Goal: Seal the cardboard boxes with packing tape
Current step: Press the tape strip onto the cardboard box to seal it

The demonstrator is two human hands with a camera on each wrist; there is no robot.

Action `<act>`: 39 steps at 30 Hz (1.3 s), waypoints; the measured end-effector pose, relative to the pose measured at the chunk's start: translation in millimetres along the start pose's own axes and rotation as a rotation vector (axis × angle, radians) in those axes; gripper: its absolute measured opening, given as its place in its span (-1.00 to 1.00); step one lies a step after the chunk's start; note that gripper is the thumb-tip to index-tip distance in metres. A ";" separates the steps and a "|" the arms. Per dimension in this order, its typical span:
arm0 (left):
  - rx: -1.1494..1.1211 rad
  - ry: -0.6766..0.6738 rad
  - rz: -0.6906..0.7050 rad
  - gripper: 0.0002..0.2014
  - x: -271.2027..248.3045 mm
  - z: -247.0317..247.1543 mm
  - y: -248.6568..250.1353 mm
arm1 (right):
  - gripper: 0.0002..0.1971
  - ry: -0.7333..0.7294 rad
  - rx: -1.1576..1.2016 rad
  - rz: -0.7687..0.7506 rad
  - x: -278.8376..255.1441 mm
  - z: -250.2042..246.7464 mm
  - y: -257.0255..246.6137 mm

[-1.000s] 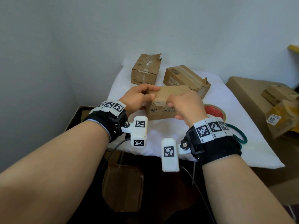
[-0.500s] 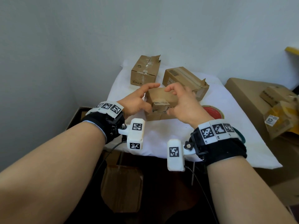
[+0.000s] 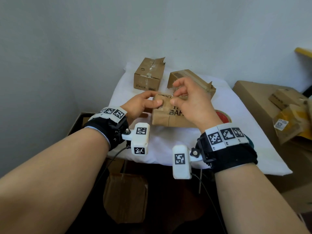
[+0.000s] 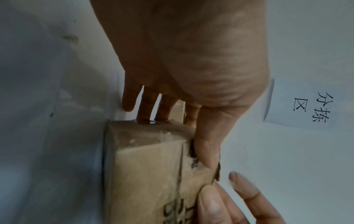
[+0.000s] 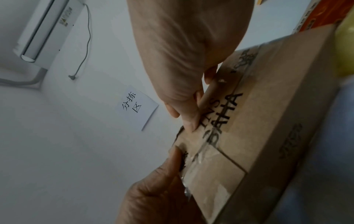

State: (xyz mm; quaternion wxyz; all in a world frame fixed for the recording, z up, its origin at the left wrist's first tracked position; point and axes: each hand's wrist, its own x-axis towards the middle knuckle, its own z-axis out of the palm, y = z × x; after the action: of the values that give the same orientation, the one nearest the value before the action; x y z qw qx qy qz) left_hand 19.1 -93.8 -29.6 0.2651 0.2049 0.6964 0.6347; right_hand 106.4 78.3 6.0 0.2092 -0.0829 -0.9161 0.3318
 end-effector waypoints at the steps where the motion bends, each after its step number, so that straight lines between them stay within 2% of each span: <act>1: -0.017 -0.006 -0.008 -0.45 -0.3 0.3 -0.3 | -0.61 -0.003 0.005 0.006 -0.1 0.8 -0.3; 13: -0.057 -0.027 0.012 -0.49 -1.1 2.5 0.2 | -0.71 -0.017 0.051 0.064 4.5 2.4 6.5; 17: -0.040 -0.029 0.013 -0.68 0.1 2.1 0.4 | -0.75 -0.002 0.050 0.075 6.0 4.3 8.2; 19: -0.035 -0.040 0.017 -0.72 -0.1 2.1 0.6 | -0.76 0.003 0.061 0.082 5.9 5.3 7.4; 32: -0.102 -0.081 0.025 -0.71 3.0 0.8 -1.4 | -0.64 -0.075 0.204 0.092 0.5 -3.9 0.7; 39: -0.043 -0.052 0.115 -0.76 1.4 5.5 4.3 | -0.59 -0.070 0.225 0.099 3.7 1.7 6.4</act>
State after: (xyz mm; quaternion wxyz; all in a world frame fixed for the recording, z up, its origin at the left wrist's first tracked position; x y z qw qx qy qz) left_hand 21.3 -88.3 -25.7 0.2508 0.2552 0.6624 0.6581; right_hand 102.4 83.3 1.9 0.1685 -0.0927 -0.8747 0.4450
